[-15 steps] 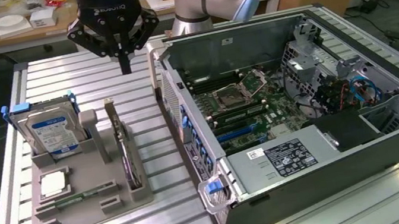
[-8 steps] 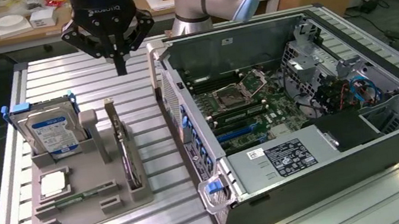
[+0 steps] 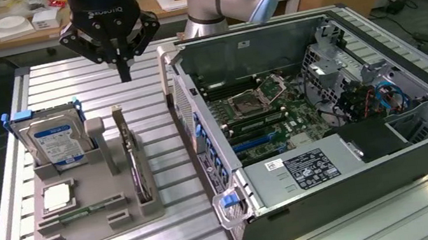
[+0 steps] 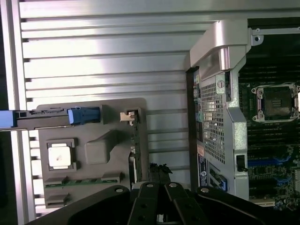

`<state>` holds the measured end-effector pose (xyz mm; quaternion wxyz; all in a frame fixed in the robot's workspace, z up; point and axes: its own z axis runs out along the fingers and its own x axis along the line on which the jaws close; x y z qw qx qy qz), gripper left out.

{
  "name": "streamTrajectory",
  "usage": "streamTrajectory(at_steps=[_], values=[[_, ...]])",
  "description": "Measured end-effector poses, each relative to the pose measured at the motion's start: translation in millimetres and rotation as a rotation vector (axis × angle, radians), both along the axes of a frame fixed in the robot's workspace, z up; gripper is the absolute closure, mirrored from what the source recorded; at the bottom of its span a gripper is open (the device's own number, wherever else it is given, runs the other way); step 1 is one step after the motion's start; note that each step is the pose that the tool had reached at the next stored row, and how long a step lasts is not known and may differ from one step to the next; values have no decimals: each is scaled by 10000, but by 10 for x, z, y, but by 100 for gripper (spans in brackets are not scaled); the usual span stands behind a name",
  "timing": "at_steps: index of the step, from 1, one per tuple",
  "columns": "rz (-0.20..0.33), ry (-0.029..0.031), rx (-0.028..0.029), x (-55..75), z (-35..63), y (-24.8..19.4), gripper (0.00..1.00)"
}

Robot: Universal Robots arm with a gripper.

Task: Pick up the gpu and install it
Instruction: 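Reach for the gpu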

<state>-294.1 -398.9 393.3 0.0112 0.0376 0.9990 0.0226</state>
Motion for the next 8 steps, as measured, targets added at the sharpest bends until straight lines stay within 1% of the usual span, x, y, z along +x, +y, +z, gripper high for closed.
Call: streamTrajectory(at_steps=[8], values=[[-1, 0, 0, -94, 0, 0, 90]])
